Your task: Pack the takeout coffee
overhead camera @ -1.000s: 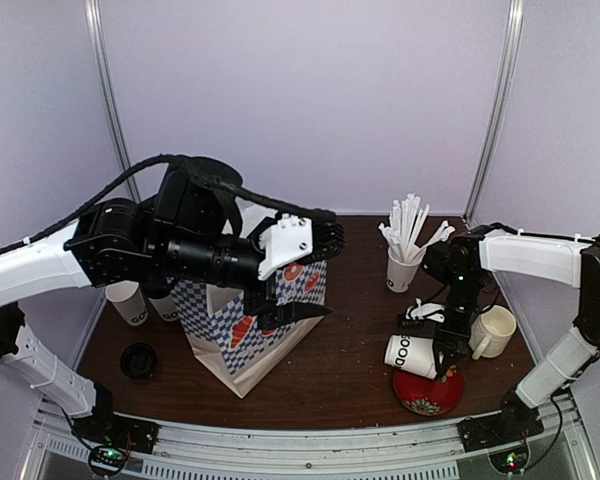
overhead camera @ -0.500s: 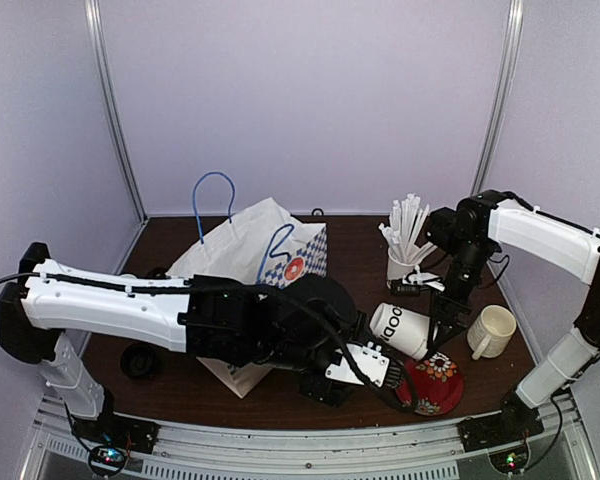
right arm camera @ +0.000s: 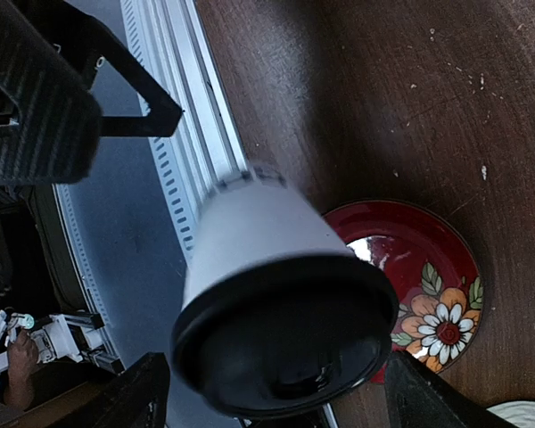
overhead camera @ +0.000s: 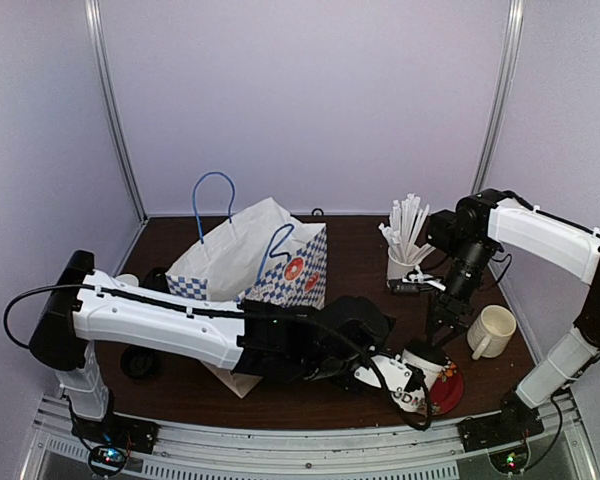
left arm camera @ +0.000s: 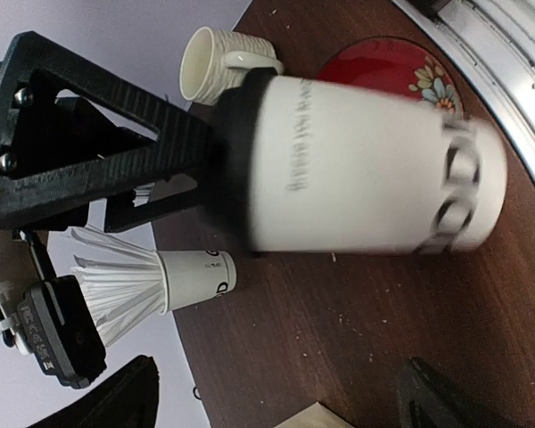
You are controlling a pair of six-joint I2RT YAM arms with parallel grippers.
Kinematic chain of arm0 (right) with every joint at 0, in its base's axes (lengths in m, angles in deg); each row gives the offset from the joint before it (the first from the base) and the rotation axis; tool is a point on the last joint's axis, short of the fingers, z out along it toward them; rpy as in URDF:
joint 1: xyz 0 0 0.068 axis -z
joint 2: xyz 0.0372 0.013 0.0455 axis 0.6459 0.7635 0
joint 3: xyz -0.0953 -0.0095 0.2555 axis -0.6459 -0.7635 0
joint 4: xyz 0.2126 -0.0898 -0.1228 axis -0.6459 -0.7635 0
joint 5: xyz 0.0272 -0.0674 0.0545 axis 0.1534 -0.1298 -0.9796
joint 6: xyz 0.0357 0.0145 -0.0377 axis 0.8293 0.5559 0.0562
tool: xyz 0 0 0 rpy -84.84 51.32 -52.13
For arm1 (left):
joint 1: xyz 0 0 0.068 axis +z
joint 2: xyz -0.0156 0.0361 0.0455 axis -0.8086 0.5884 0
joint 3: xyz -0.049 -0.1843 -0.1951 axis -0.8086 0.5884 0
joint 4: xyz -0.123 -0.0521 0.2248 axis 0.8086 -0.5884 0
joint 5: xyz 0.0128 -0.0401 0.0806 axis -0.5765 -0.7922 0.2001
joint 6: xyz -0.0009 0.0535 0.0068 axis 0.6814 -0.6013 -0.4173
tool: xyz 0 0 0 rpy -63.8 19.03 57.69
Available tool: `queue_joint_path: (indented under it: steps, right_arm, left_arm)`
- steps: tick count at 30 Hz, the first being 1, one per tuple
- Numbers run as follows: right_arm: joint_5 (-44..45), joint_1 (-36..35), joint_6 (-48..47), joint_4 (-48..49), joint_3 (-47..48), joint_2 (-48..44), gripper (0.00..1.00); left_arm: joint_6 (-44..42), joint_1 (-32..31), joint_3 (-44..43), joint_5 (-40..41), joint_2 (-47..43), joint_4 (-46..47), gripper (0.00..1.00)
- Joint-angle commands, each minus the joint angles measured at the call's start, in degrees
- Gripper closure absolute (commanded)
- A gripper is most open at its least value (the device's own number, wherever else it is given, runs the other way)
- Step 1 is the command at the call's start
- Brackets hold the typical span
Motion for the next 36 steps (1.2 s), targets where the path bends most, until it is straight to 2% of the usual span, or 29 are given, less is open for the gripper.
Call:
queue_joint_path:
  steps: [1,4,7,11,14,18,20,30,36]
  right_arm:
    - [-2.1,-0.6,-0.3,-1.3,0.0,-0.2,0.14]
    - [-1.9,-0.6,0.0,-0.4,-0.4,0.1,0.14]
    - [-1.4,-0.6,1.0,0.7,-0.7,0.7,0.15]
    - [-0.5,-0.6,1.7,1.5,-0.3,0.7,0.15]
    - [4.1,-0.5,3.4,3.3,0.3,-0.5,0.12]
    - [15.5,0.8,5.9,6.2,0.0,-3.3,0.02]
    - [19.2,1.7,5.8,6.0,-0.3,-5.1,0.01]
    - [27.1,2.3,-9.6,-0.4,-9.3,-20.8,0.00]
    - [34.0,0.7,-11.2,8.5,-19.8,-20.5,0.01]
  left_arm:
    - [-5.6,0.9,-3.1,4.7,2.4,6.0,0.03]
    - [-4.4,1.3,-3.9,3.4,3.3,4.4,0.03]
    - [1.3,1.8,-4.4,1.5,3.0,1.6,0.04]
    - [5.0,2.0,-0.9,1.3,0.9,1.8,0.04]
    - [8.2,2.1,1.0,0.5,-0.9,0.6,0.04]
    - [12.2,2.2,1.8,1.3,-2.1,-0.7,0.04]
    - [13.7,2.2,2.3,2.1,-2.7,-0.5,0.04]
    - [20.3,4.8,9.1,4.2,-8.1,4.5,0.04]
    - [23.0,5.8,10.7,4.2,-10.2,5.7,0.04]
